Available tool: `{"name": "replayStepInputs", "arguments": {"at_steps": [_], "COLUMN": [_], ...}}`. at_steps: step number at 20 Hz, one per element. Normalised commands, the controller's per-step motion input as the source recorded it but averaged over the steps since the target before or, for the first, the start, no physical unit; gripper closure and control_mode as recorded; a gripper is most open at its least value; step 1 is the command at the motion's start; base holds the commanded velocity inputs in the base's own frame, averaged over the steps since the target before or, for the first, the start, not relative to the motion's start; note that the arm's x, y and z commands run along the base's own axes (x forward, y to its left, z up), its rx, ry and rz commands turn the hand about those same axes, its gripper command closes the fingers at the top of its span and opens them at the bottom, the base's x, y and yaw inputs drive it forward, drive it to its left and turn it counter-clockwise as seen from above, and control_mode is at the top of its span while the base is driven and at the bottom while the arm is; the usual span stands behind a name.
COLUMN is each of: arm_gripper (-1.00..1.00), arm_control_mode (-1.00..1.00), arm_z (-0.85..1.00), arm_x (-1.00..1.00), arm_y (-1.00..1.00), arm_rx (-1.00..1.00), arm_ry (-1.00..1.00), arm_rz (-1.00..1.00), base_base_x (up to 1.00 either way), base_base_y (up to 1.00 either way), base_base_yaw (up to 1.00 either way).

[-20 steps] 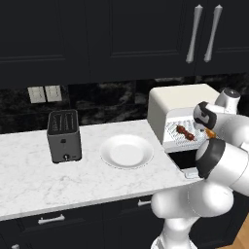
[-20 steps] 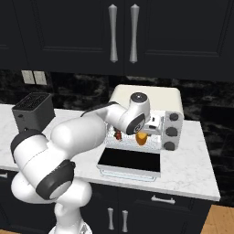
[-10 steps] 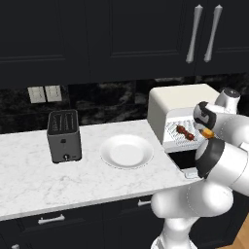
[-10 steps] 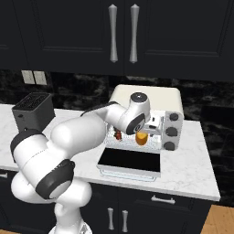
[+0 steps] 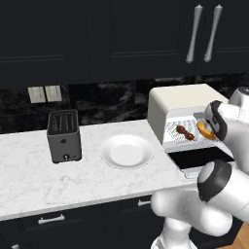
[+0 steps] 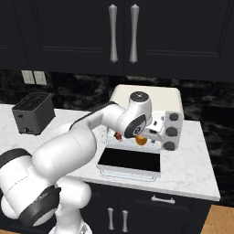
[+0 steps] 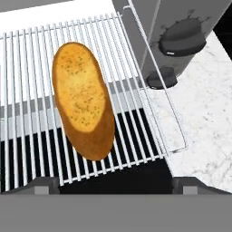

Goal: Pick up the kebab skewer and baguette bread, and place them inside the toaster oven. Close the toaster oven door and start by setting the timer.

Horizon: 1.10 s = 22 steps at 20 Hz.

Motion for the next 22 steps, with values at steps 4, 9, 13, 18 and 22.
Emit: {"name": "replayStepInputs", "arguments": {"at_steps": [4,9,13,18,22], "arm_gripper": [-1.00,-1.00,-1.00,-1.00,-1.00], "arm_control_mode": [-1.00,-1.00,-1.00,-1.00,-1.00], "arm_z": [-0.14,-0.26,-0.35,-0.14,-0.28], "arm_x": [-0.69,-0.44,-0.03,0.00,0.00], "arm_y": [0.01,0.00,0.03,0.00,0.14], "arm_rx": [0.00,0.01,0.02,0.07,0.06], "arm_ry": [0.02,0.13,0.11,0.02,0.00], "arm_rz": [-0.27,-0.26,-0.23,-0.06,0.00], "base_base_x": [0.00,0.00,0.00,0.00,0.00], "base_base_y": [0.00,0.00,0.00,0.00,0.00], "base_base_yaw": [0.00,0.00,0.00,0.00,0.00]}}
